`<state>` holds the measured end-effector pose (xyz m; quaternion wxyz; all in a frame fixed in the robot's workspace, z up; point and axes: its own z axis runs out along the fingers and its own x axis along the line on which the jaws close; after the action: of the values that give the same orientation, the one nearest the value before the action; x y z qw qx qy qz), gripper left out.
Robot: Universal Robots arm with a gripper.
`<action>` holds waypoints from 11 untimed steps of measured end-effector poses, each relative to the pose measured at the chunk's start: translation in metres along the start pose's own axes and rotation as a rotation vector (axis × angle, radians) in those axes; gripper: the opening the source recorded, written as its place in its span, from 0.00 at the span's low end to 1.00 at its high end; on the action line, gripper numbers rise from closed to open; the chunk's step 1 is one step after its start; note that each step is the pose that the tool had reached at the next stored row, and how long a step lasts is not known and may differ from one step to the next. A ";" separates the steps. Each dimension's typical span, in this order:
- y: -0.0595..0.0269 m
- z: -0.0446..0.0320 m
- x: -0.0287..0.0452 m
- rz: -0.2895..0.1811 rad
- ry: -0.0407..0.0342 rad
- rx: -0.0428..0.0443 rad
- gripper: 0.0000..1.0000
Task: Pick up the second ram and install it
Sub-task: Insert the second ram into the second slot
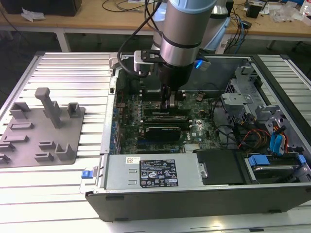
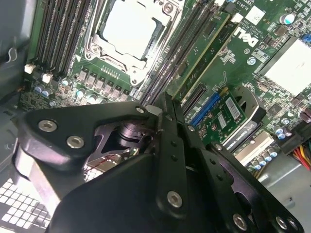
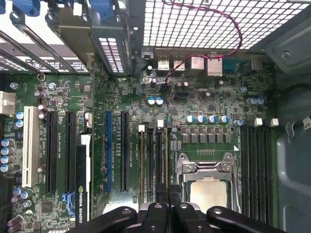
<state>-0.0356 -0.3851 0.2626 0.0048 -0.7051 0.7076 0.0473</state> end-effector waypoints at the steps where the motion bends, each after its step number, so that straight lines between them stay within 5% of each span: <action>1: 0.0000 0.0002 0.0013 0.000 -0.0001 -0.0001 0.09; 11: -0.0021 0.0065 0.0028 0.001 0.0001 -0.0001 0.09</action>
<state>-0.0339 -0.3874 0.2557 0.0047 -0.7048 0.7078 0.0473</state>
